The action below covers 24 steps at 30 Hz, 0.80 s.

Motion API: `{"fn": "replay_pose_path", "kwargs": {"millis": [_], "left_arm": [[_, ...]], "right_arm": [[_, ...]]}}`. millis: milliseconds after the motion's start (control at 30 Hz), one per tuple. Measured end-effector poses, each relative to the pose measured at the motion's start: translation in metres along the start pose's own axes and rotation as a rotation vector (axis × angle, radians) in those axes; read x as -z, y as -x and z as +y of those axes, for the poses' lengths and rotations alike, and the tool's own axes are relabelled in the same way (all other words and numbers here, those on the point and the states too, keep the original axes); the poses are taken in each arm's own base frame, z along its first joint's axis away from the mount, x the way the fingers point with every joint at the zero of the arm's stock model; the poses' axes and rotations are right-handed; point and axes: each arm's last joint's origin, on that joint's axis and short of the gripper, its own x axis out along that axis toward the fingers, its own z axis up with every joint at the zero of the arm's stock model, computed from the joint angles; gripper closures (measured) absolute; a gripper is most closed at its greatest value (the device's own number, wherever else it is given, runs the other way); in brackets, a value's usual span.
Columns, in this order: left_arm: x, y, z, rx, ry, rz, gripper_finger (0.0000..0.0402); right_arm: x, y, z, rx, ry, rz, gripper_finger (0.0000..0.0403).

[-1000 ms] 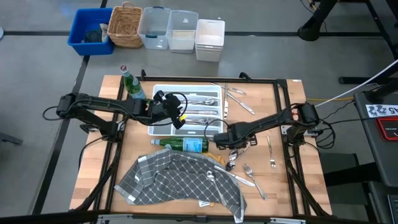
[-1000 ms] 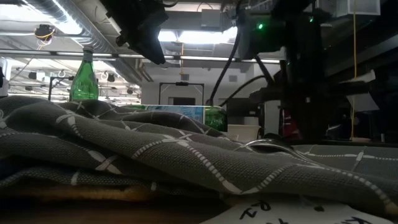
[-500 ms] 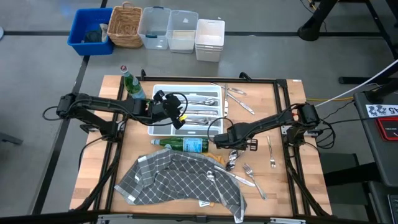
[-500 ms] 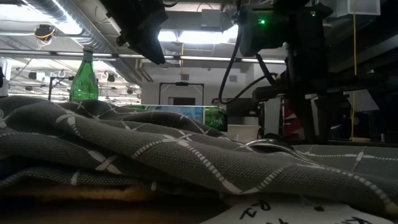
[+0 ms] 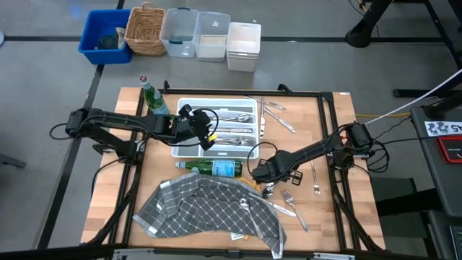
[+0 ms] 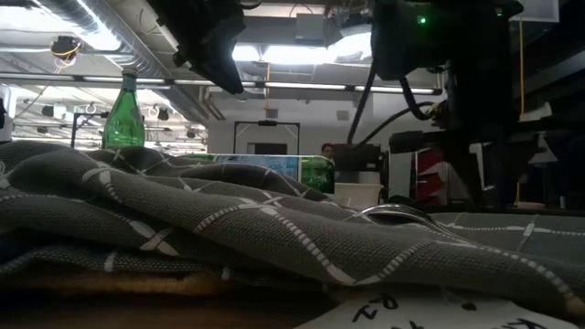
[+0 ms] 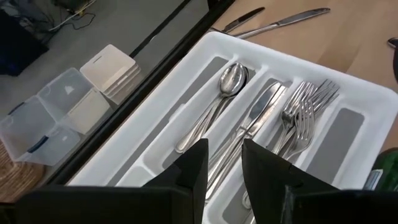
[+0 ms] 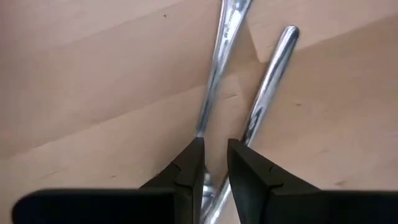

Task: Sort silverware
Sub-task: Put the silver spoon into the silverware tray

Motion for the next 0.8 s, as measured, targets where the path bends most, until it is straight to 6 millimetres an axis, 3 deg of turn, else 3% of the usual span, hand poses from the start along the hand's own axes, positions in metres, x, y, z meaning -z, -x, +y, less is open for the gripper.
{"fn": "replay_pose_path", "kwargs": {"millis": [233,800], "left_arm": [[0.0,0.0,-0.0003,0.009,0.001,0.002,0.0315],[0.0003,0.0,-0.0011,0.038,-0.007,0.011,0.0315]], "right_arm": [[0.0004,-0.0016,0.0055,-0.092,-0.033,-0.031,0.0331],[-0.0005,-0.0016,0.0033,-0.062,-0.084,-0.026,0.0331]]}}
